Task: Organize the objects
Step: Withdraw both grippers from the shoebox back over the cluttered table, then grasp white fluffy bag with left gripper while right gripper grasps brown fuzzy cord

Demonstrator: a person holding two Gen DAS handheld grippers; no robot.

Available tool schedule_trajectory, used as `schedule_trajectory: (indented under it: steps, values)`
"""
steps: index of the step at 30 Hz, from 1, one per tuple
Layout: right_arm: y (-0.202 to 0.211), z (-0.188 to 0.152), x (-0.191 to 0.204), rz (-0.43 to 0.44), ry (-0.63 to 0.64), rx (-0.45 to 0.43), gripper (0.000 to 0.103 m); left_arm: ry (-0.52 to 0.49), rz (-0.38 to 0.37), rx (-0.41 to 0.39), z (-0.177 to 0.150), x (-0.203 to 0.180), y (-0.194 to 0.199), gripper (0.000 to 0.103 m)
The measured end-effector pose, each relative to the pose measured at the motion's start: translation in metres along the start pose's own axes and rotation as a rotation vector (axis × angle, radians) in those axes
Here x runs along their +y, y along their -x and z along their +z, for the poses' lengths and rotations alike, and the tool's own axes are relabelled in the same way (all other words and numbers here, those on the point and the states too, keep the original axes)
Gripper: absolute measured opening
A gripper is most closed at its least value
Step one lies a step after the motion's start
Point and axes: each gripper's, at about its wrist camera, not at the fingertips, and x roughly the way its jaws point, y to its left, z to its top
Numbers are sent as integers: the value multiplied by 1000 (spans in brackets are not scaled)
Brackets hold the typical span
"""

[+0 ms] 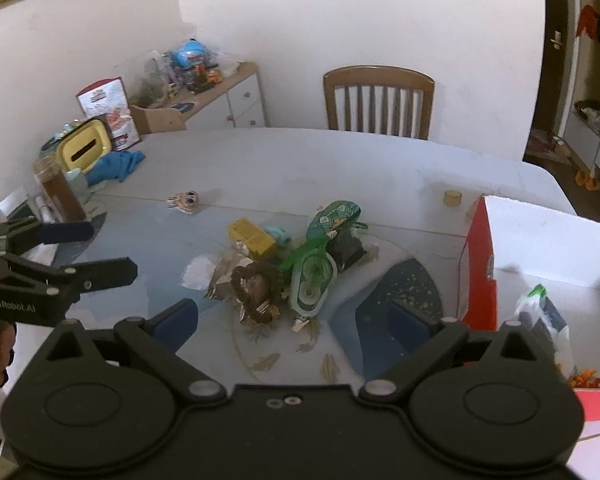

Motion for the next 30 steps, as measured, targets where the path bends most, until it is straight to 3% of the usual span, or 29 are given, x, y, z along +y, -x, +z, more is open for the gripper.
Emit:
schedule_trajectory:
  steps: [6,13,28,30]
  values:
    - [-29,0,4,-32,-25,25,97,-56,68,51,-16,18,-37,103]
    - [-63,-1,14,-47,-8,79,91,-40,54,129,-34,40,-82,103]
    - [-116,7,43,-8,130,158,56,-58,-32,137,-38,55,-125,102]
    - [-120,9,45,-2,134,159,49,-57,-40,139,-37,56,-128,97]
